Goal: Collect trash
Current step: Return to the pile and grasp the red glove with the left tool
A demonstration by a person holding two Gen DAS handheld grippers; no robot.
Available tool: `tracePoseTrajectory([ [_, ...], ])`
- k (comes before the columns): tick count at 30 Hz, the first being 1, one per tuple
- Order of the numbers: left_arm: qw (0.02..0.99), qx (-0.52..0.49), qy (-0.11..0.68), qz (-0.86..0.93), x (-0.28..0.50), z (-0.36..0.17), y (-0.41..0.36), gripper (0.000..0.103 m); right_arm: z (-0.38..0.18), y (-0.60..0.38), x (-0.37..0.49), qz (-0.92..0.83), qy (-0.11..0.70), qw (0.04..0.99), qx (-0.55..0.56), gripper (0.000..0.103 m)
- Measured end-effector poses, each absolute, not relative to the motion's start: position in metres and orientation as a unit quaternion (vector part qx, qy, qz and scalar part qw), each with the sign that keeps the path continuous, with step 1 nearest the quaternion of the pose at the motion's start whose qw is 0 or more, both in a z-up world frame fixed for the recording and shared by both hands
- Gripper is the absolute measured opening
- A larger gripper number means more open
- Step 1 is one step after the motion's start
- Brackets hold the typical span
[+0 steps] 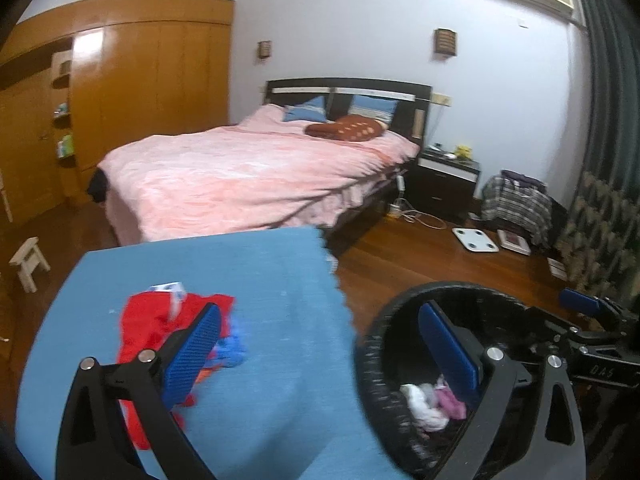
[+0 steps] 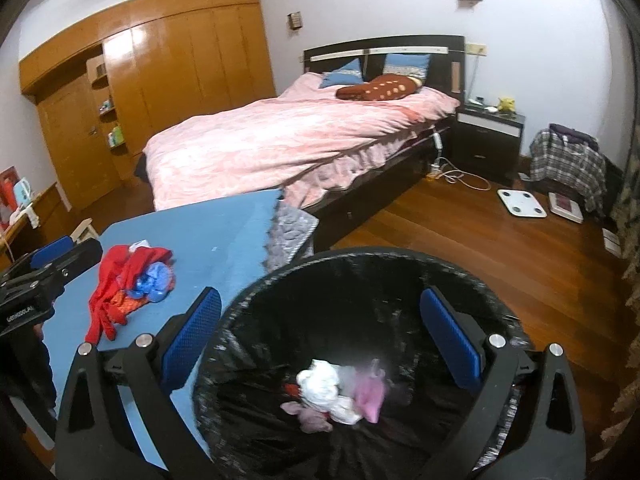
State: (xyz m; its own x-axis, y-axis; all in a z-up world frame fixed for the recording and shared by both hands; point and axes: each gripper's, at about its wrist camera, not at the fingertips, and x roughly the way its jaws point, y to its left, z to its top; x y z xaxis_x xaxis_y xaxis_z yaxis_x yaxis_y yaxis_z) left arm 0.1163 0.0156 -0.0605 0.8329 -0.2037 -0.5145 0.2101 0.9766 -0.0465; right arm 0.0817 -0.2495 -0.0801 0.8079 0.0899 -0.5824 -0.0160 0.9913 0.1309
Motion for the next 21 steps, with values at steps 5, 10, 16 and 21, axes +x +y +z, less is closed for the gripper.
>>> tracePoseTrajectory([
  [5,0.961,0.004,0.266,-0.069,0.118,-0.064,0.053,0.097,-0.080,-0.220,0.098,0.054,0.309,0.948,0.048,0.097],
  [10,0.963,-0.002,0.269,-0.034,0.122,-0.070,0.086,0.097,-0.082,-0.187,0.118,0.078,0.310,0.947,0.042,0.097],
  [16,0.962,-0.009,0.273,0.002,0.134,-0.079,0.121,0.097,-0.086,-0.148,0.144,0.104,0.309,0.945,0.031,0.097],
  [21,0.958,-0.020,0.285,0.024,0.150,-0.093,0.145,0.096,-0.091,-0.122,0.165,0.117,0.309,0.943,0.022,0.097],
])
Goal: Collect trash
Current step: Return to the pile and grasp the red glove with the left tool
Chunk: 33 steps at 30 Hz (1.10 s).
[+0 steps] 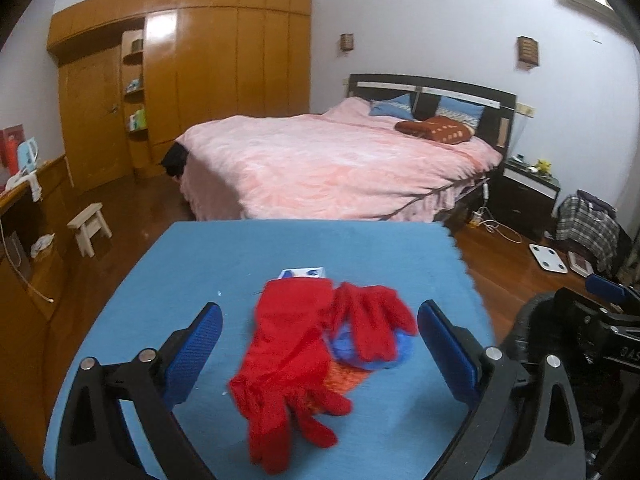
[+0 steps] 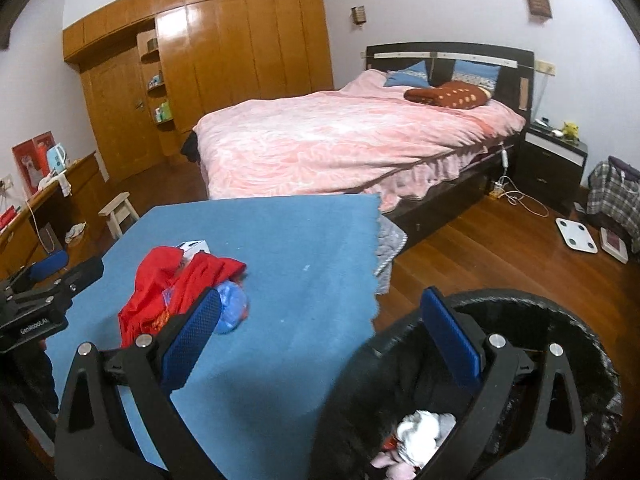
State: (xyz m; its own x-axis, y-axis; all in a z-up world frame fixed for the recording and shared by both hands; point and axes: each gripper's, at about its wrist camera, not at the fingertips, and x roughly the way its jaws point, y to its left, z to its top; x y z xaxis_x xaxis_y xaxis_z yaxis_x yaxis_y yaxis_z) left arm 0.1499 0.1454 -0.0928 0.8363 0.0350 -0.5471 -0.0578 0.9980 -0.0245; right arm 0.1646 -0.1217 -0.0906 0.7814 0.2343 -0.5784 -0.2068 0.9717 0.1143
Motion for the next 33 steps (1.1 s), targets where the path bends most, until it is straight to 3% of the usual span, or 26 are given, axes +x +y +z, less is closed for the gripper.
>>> tracePoseTrajectory([
  [21,0.930,-0.043,0.364,0.030,0.211,-0.162,0.177,0.066,-0.131,-0.052,0.227,0.144,0.345,0.927,0.001,0.097],
  [24,0.926,-0.048,0.375,0.020,0.215,-0.167,0.176,0.052,-0.135,-0.049,0.232,0.148,0.349,0.925,-0.001,0.097],
  [26,0.924,-0.052,0.378,0.015,0.216,-0.170,0.175,0.048,-0.136,-0.046,0.234,0.152,0.349,0.925,-0.003,0.097],
  [29,0.924,-0.056,0.379,0.005,0.216,-0.171,0.175,0.028,-0.136,-0.040,0.239,0.156,0.350,0.923,-0.005,0.097],
  [33,0.923,-0.065,0.379,0.000,0.214,-0.170,0.177,0.016,-0.137,-0.032,0.244,0.164,0.351,0.922,-0.006,0.097],
])
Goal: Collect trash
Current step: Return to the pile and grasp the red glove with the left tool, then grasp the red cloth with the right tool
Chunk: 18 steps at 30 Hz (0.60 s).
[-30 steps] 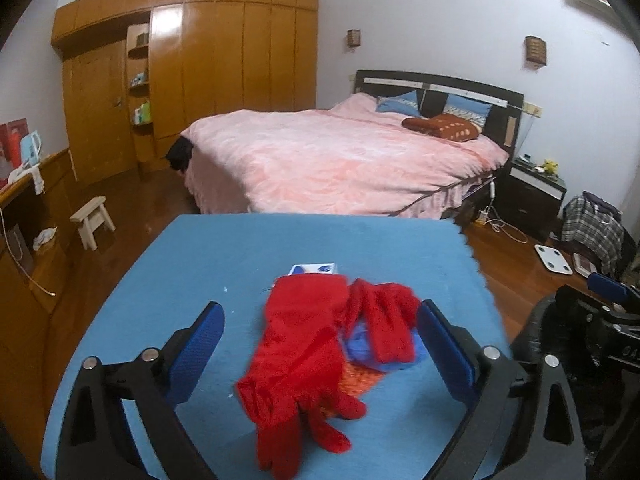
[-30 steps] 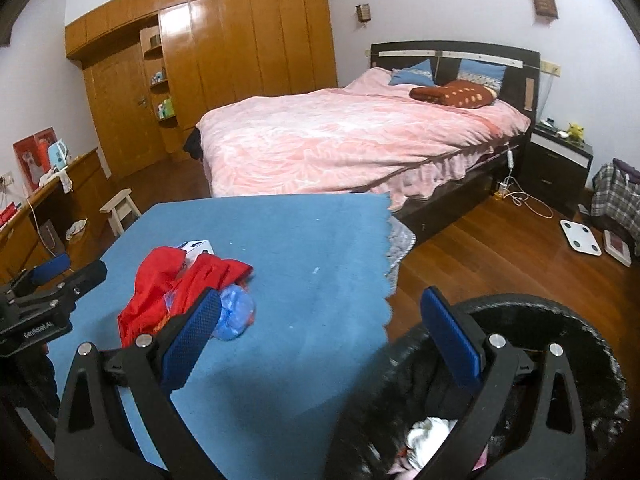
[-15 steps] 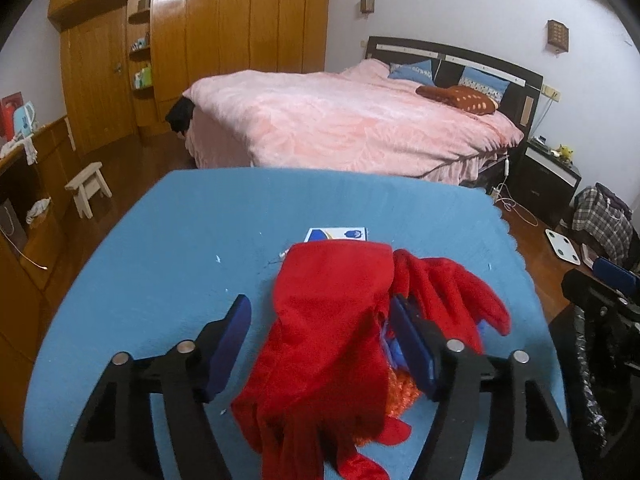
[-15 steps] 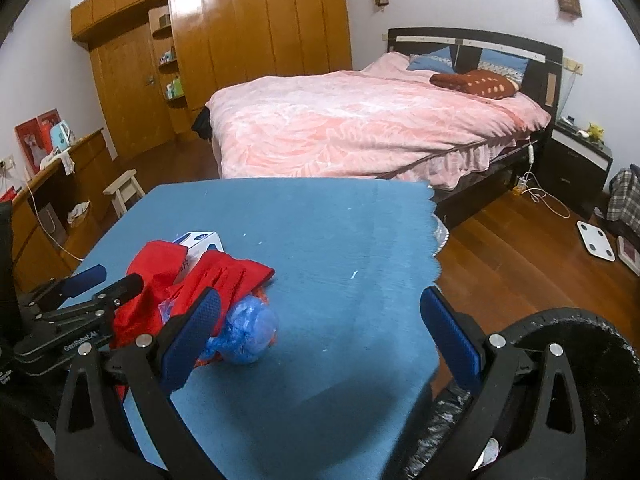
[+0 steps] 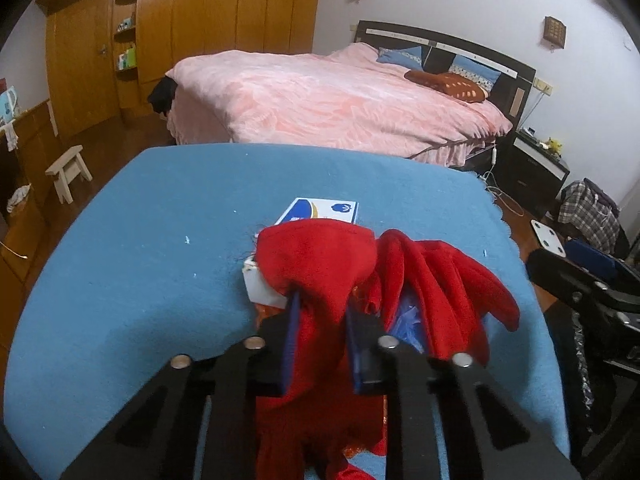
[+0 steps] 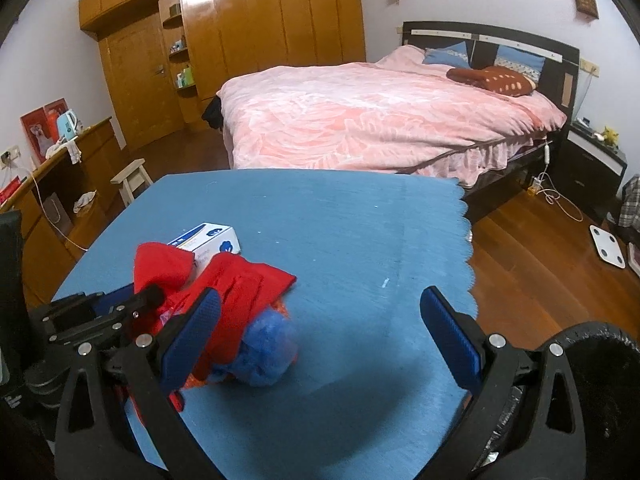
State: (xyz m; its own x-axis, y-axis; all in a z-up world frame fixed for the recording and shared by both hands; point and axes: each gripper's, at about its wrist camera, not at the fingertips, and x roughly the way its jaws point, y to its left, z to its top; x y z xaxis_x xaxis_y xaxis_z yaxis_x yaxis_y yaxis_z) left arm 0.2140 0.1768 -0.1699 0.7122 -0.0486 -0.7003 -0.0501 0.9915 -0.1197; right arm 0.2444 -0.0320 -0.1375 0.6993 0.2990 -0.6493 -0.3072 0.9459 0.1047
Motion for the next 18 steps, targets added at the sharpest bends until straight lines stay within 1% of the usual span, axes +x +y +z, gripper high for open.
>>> tracePoseTrajectory([
  [4,0.928,-0.067,0.368,0.001,0.210,-0.162,0.179,0.011,-0.138,-0.025,0.248,0.175,0.352,0.920,-0.009,0.097],
  [11,0.934,-0.082,0.349,0.011,0.208,-0.147,0.192,0.011,-0.143,-0.001,0.259,0.191,0.354,0.915,-0.016,0.095],
  [14,0.934,-0.081,0.347,0.015,0.209,-0.146,0.196,0.011,-0.147,0.007,0.264,0.196,0.361,0.912,-0.019,0.089],
  [16,0.933,-0.083,0.349,0.018,0.210,-0.147,0.199,0.011,-0.151,0.012,0.267,0.199,0.369,0.908,-0.019,0.082],
  [18,0.932,-0.086,0.352,0.019,0.211,-0.148,0.202,0.011,-0.156,0.017,0.270,0.202,0.377,0.904,-0.020,0.080],
])
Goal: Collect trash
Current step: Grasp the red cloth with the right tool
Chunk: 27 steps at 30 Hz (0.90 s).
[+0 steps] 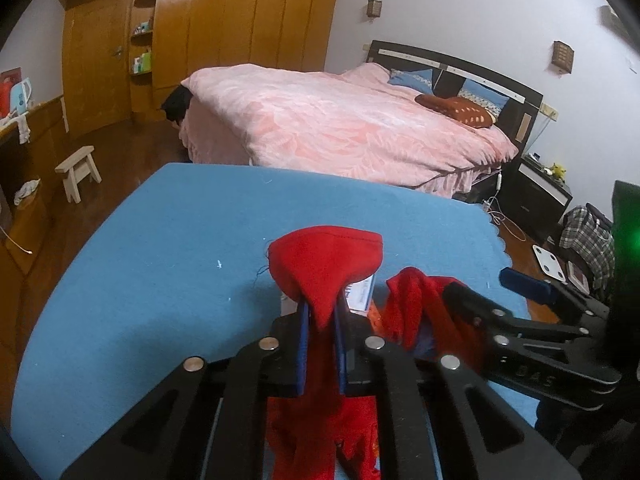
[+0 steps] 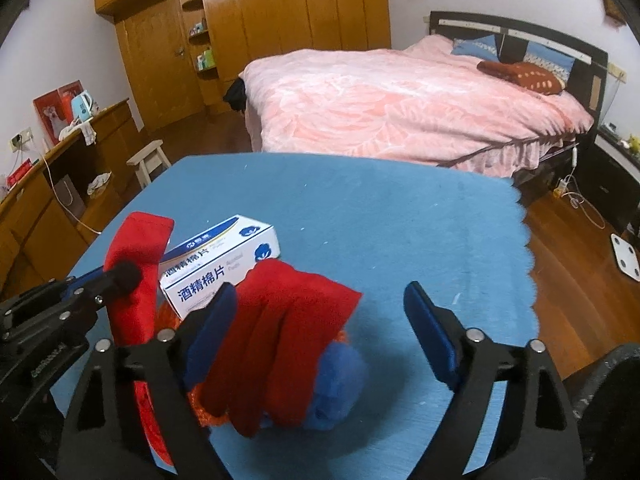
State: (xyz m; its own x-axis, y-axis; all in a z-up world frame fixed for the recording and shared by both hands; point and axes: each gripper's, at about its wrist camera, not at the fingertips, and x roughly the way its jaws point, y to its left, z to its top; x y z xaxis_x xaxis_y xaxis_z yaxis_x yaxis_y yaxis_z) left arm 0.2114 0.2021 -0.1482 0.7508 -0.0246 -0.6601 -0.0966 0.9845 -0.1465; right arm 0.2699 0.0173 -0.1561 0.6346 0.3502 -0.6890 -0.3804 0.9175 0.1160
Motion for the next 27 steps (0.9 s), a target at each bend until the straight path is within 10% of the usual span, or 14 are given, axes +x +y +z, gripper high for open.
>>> tracePoseTrajectory([
  [12,0.931,-0.091,0.353,0.023,0.209,-0.150,0.205,0.011,-0.166,0.029,0.271,0.252,0.409,0.877,-0.014,0.020],
  [27,0.941,-0.080,0.329,0.011,0.190,-0.110,0.191,0.011,-0.104,0.006,0.240,0.284,0.352,0.892,0.019,0.015],
])
